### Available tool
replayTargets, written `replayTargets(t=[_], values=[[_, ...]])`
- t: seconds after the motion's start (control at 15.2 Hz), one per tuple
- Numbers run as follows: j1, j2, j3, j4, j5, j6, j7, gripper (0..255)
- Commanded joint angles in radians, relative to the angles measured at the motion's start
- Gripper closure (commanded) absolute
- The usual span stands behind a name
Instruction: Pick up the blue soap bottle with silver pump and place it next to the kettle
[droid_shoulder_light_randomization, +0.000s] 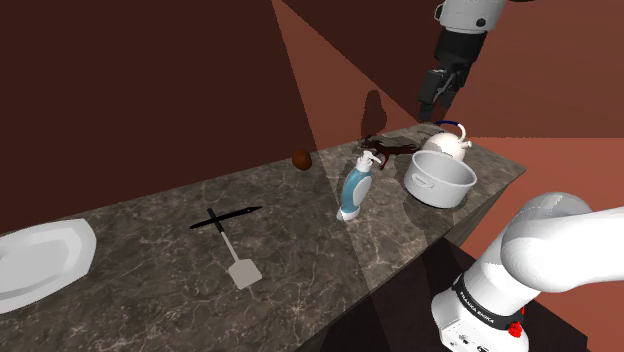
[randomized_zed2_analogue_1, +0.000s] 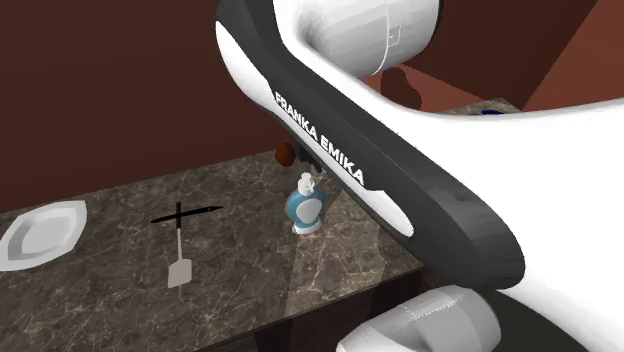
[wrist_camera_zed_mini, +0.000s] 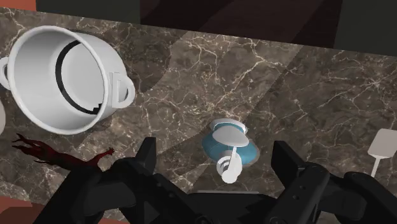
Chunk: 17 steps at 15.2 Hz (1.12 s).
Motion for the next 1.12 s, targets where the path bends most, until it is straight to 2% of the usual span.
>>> replayTargets(t=[0.0, 0.53, 1.06], values=[[0.0, 0.0, 0.0, 0.0, 0.0, 0.0, 0.0, 0], [0.033, 0.161, -0.041, -0.112, 0.025, 0.291, -0.069, 0], [0.065, 0.372, -0.067, -0.147, 0.06, 0.549, -0.142, 0]])
